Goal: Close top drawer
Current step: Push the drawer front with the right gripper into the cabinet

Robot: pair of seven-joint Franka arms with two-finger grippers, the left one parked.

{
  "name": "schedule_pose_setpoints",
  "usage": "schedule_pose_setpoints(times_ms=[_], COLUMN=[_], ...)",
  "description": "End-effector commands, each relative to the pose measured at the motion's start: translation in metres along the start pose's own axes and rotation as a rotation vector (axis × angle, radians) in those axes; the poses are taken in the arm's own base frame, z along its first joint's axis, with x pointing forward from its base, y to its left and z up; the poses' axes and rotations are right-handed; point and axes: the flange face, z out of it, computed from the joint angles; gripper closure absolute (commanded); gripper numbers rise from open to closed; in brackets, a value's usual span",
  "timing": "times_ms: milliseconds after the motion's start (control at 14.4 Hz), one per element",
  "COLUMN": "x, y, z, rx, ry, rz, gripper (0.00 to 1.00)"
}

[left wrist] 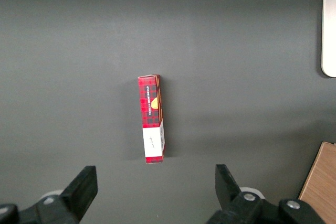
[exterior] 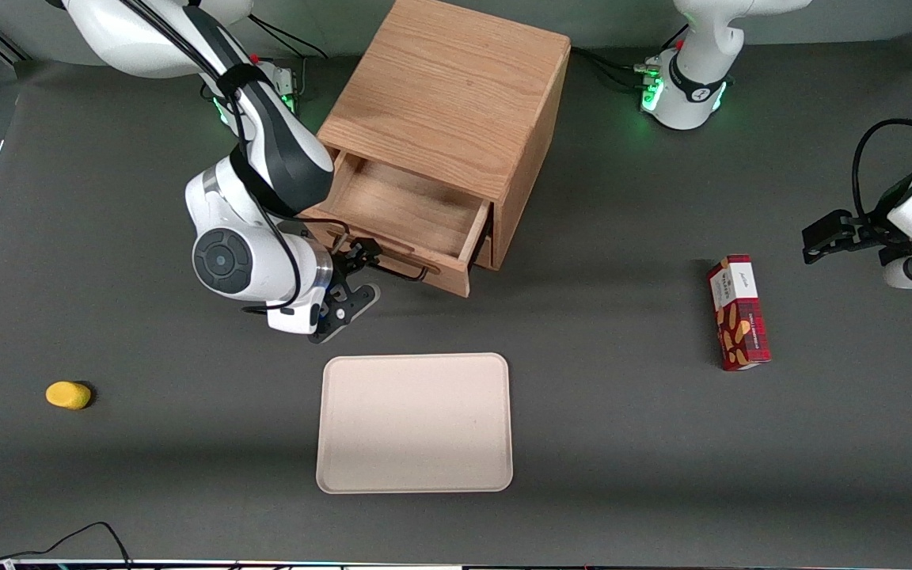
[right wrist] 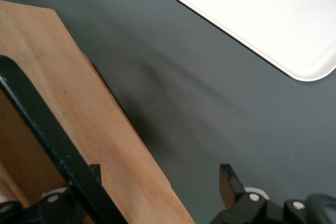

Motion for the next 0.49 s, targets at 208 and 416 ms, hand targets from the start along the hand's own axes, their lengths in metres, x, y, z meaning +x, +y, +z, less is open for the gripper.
schedule_pose_setpoints(times_ms=[208, 416], x=[-0.0055, -0.0084], y=[-0.0075, -0.0078], z=[0.0032, 0.0086], rx=[-0.006, -0.005], ry=[0.005, -0.008], rz=[0.072, 0.076], gripper=[0.00, 0.00])
